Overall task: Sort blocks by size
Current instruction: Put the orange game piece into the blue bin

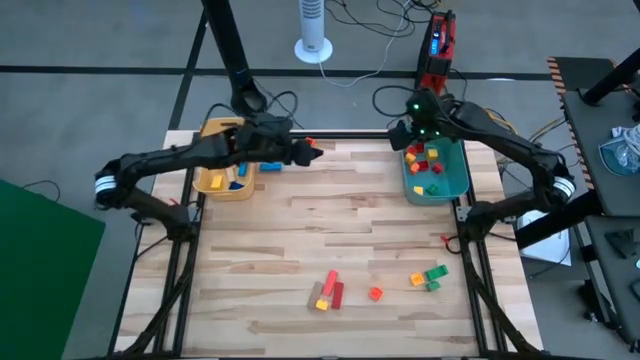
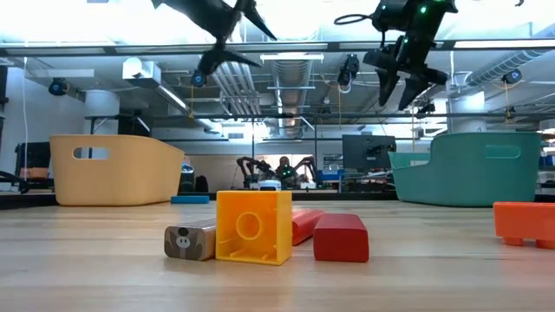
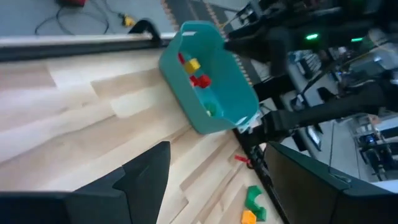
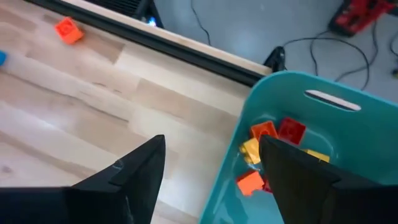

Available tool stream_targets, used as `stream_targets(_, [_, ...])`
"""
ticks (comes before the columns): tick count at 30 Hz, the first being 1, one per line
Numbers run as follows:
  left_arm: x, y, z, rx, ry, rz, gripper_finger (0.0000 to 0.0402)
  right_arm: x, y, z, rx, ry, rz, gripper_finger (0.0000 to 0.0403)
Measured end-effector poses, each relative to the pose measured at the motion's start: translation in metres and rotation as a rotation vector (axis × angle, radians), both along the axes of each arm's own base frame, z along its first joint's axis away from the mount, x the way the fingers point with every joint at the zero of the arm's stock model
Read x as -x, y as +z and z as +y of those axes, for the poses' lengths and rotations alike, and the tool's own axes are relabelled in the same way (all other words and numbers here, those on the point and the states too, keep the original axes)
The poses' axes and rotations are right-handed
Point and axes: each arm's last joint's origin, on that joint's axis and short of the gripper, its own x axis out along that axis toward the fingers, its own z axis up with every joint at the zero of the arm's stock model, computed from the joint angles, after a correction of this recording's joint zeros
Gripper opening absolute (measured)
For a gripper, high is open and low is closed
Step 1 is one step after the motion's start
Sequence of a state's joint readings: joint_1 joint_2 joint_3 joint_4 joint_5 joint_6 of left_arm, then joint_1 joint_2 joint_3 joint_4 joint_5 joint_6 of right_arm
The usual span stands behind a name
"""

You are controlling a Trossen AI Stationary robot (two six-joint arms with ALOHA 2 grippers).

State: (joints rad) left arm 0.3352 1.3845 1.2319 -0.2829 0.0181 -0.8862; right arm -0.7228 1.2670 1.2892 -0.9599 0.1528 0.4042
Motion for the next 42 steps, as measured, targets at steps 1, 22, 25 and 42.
stream_targets(1, [-0.005,-0.003,0.002,0.012,0.004,0.013,0.0251,0.001,0.001,0.001,0.001,0.008,-0.006,0.0248])
stream_targets(22, [-0.053,-0.054,0.142,-0.063,-0.217,0.850,0.0241,-0.006,0.012,0.023,-0.054,0.021,-0.134,0.0290])
stream_targets(25, [-0.055,-0.063,0.165,-0.099,-0.187,0.897,0.0240,-0.004,0.014,0.025,-0.057,0.001,-0.152,0.0294])
stream_targets(42, [-0.083,-0.136,0.214,-0.009,-0.222,1.008,0.0239,-0.018,0.013,0.043,-0.125,-0.027,-0.209,0.0280])
